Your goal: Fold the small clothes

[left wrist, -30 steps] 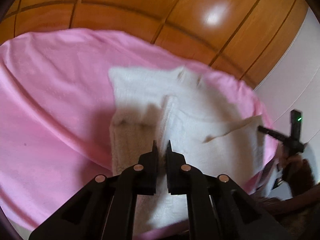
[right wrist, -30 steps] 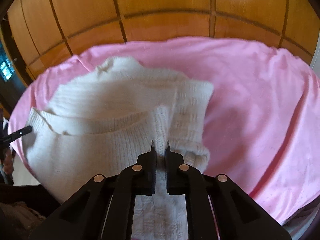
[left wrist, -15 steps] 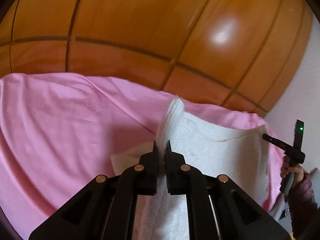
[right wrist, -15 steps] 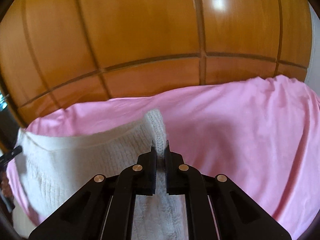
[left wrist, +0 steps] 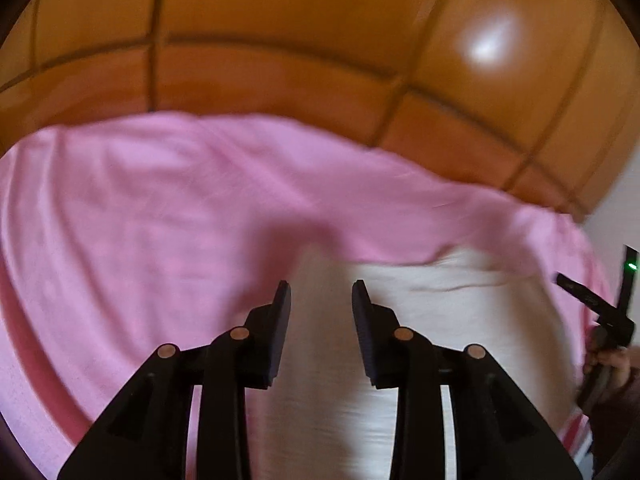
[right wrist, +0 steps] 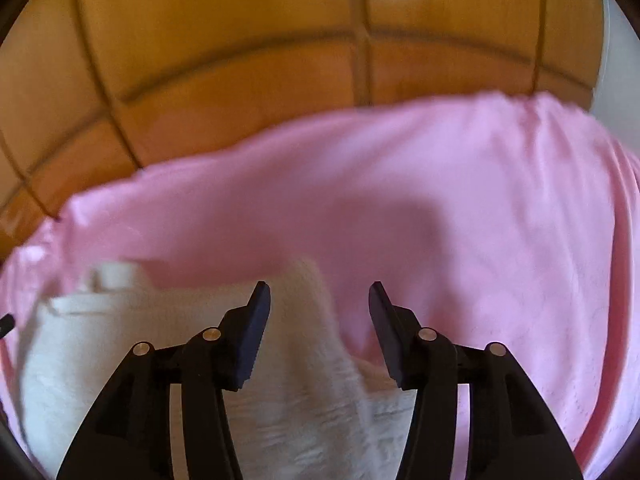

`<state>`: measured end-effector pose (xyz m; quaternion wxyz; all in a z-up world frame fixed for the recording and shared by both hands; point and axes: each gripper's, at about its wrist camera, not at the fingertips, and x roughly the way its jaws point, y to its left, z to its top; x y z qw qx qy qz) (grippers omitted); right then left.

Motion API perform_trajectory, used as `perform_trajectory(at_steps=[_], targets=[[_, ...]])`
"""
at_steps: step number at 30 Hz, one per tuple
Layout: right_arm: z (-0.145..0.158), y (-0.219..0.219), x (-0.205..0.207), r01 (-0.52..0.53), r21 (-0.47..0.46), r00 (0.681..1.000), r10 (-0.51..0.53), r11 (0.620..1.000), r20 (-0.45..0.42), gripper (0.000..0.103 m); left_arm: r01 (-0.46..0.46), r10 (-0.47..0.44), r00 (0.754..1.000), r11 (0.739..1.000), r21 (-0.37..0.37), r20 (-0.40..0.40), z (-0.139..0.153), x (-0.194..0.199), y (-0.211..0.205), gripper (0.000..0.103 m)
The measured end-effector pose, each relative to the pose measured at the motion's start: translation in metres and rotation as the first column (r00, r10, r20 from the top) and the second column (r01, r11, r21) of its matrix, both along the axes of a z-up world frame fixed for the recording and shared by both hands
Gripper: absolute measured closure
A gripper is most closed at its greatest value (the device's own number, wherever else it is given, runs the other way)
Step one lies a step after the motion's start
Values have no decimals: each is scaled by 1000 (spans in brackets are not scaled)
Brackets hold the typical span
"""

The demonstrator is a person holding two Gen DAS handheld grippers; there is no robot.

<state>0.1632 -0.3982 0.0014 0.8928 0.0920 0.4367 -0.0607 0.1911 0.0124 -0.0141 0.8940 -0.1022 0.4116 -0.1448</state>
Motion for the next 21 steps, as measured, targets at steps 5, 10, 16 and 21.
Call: perform_trajectory(at_steps=[5,10,16,21], targets=[[-4,67,10,-207,100,977,211,973,-36,53,144,-144,989,989,18,-27,-5,2,-46,70],[-54,112,17,-277,85,938,288,957,-192,86,157,-149,970,987,23,-191,-51,18,-67,88],[-43,112,-4,-267,53,953,272,962,-130,100,119,-121,990,993,-27,-67,-31,-3,-57,102],[-3,109,-10,-258,18,966,258,966,0,101,108,-107,994,994,-14,33,-4,-4,-58,103]])
